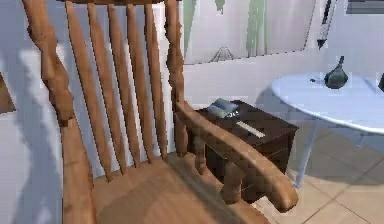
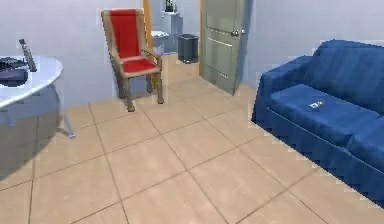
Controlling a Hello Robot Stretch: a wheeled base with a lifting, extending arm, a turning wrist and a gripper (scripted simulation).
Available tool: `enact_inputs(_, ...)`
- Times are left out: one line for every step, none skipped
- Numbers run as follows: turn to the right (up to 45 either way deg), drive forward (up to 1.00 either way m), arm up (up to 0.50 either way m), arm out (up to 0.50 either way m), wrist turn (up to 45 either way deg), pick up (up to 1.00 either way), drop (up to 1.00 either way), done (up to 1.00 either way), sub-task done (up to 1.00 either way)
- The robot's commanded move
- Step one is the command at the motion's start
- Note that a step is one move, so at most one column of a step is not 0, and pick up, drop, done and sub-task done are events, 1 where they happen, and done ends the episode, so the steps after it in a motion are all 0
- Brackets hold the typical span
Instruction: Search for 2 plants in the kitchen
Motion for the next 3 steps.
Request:
enact_inputs(-45.0, 0.0, 0.0, 0.0, 0.0, 0.0, 0.0, 0.0, 0.0)
enact_inputs(-45.0, 0.0, 0.0, 0.0, 0.0, 0.0, 0.0, 0.0, 0.0)
enact_inputs(-45.0, 0.0, 0.0, 0.0, 0.0, 0.0, 0.0, 0.0, 0.0)
